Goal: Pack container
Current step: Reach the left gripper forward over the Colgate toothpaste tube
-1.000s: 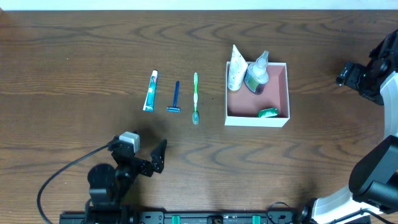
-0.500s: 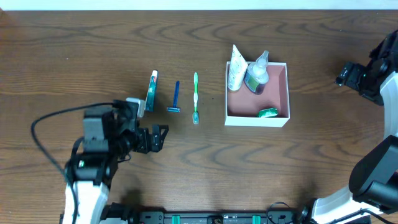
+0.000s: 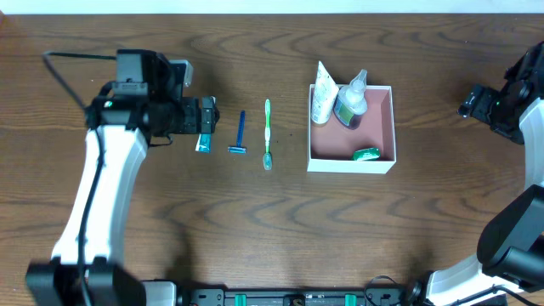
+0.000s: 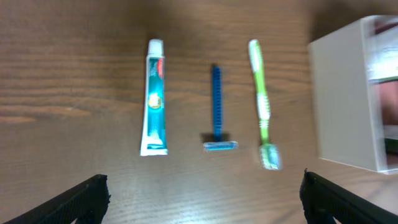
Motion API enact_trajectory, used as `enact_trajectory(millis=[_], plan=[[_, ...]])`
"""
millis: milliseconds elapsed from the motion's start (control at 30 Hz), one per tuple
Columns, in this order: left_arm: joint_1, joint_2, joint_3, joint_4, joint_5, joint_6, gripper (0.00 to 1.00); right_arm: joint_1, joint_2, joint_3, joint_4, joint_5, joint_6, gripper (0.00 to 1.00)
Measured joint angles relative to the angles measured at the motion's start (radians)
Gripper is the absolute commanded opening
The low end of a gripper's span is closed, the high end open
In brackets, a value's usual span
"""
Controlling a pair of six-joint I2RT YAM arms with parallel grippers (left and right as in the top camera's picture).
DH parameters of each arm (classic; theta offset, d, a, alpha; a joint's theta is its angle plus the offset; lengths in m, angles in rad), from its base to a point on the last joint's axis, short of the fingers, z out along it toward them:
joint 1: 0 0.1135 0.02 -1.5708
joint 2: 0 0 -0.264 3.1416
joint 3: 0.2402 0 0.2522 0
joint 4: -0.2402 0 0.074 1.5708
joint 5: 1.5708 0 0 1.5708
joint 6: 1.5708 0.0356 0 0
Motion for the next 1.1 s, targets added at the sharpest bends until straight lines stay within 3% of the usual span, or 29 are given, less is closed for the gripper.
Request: enact_trajectory(millis=[567,1100], plan=[[0.0,0.361,0.0,0.124,-0.189,-0.024,0.98,0.0,0.0,0.0,0.0,0.0,0.0,0.99],[-0.076,0.383,0.0,0.196,-0.28,-0.024,0.98,0.0,0.0,0.0,0.0,0.0,0.0,0.99]])
